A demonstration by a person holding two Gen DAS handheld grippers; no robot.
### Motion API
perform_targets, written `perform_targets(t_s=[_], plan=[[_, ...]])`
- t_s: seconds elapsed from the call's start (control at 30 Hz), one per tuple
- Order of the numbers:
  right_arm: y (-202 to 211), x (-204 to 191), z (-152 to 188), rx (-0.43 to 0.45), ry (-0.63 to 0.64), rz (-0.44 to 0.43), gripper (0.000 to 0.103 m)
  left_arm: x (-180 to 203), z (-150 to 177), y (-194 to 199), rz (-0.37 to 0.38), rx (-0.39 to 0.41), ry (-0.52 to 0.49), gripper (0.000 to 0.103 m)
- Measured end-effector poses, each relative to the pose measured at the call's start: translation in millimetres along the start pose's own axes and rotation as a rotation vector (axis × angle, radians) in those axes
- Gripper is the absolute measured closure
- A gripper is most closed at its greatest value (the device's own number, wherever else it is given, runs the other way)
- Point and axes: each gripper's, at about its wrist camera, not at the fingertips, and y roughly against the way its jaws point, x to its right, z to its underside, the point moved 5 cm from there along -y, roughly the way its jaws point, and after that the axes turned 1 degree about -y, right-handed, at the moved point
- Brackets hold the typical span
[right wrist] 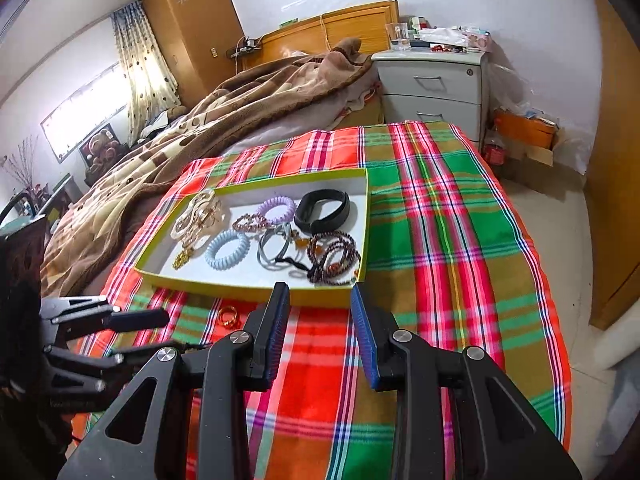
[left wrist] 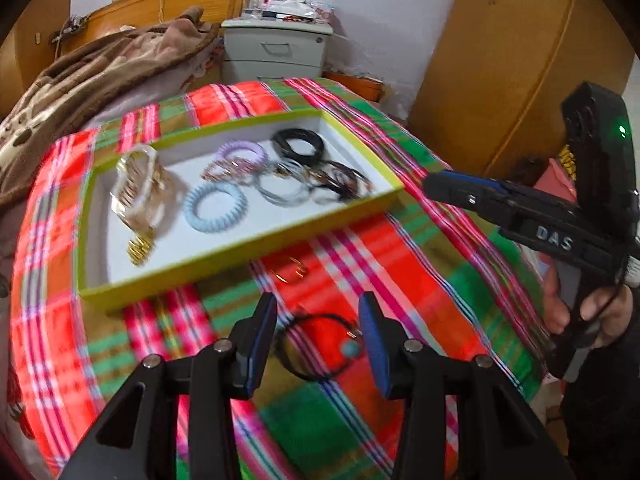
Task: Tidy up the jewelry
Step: 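Grasp the black cord with teal bead with the left tool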
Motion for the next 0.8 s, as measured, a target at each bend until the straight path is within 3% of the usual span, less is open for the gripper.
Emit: perform_targets(t_s=[0.23,0.67,0.8], plan=[[8,3,16,-0.005,-0.005,0.010,0.070,26,24,-8,-0.003,-0.034,-0.044,0.059],[13,7,28,-0.006,-0.017,0.013,0.070,40,31,-33,-0.114,-0.061,-0.102,0.059],[14,9,28,-0.004,-0.020,0.014,0.070,40,28,-36,-0.153,-0.062,-0.116,0.068]])
